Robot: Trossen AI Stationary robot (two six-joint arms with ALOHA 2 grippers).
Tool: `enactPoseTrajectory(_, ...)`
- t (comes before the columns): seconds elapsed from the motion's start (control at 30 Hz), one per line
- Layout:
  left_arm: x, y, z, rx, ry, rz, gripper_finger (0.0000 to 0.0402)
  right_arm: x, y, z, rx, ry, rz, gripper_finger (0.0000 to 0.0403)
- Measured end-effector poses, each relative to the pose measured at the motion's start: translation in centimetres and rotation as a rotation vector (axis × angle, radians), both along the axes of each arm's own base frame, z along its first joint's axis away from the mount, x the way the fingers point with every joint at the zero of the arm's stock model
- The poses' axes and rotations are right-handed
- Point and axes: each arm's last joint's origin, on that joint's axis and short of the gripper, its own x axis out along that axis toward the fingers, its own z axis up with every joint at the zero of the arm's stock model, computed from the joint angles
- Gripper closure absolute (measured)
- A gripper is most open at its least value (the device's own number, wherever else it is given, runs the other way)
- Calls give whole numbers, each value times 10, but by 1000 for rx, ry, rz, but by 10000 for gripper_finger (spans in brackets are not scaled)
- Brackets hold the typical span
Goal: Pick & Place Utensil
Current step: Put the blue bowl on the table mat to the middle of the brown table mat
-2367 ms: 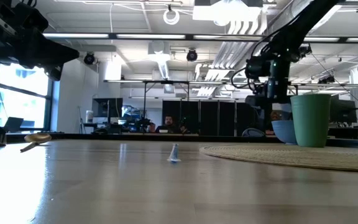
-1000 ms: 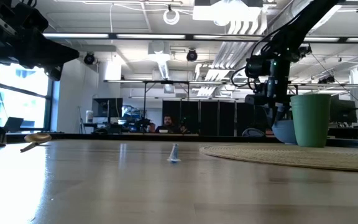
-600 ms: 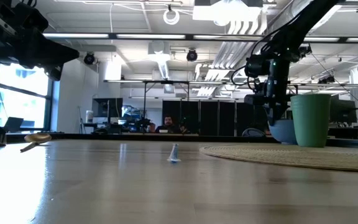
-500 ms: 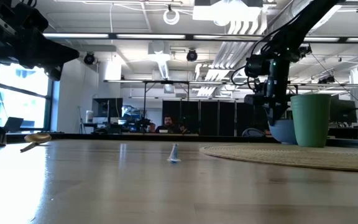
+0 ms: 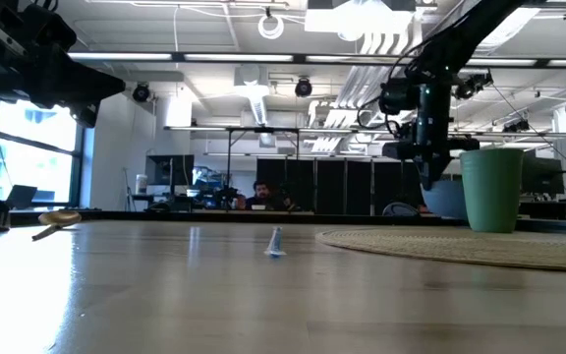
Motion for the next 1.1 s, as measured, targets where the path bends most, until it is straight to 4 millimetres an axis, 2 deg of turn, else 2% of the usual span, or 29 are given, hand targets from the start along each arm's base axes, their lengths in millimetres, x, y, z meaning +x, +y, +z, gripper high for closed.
enactPoseTrajectory(0.3,0,0,0,0,1,0,401,17,8,24,-11,21,53,399)
enactPoseTrajectory(0.6,0,0,0,0,1,0,401,42,27,53,-35,28,142,400)
enactPoseTrajectory(1.1,0,0,0,0,0,0,401,84,82,108,-111,10,310,400)
